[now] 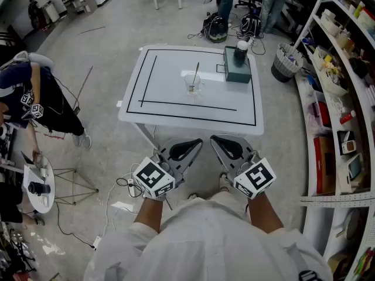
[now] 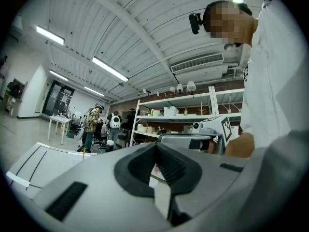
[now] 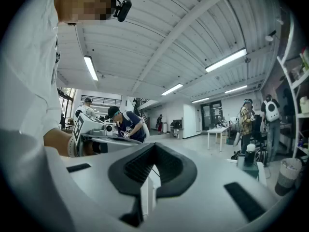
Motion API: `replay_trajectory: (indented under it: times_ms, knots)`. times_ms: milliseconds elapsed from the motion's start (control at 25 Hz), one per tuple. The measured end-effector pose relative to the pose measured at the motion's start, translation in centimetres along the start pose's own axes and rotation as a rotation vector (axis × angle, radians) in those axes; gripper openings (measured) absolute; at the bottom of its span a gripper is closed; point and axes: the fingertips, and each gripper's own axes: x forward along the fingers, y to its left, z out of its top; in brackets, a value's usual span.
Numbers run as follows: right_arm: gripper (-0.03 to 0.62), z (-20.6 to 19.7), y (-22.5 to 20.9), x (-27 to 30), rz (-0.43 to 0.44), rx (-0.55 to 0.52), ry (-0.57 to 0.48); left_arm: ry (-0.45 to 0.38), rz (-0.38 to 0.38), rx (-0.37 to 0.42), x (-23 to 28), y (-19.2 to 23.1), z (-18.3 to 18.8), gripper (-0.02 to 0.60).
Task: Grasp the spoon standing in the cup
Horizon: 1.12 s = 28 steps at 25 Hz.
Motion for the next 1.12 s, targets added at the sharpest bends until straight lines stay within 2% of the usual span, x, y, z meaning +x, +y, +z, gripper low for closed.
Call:
replay_trajectory:
  times_ms: [440,640,1120]
  knots:
    - [0.002,0.1,-0.1,0.3,0.012,-0.006,0.013,-0.003,-0.007,-0.006,0.4,0.1,0.2,0.003]
    - [0.003,0.3,0.2,0.3,0.039,0.039,-0.026,0.006,-0.001,-0.005,0.2,0.3,-0.1,0.003]
    - [0.003,-0.3,0.7,1.0,0.030,0.028,-0.006,0.006,0.015,-0.006,-1.0,0.6,-0.2,0.003]
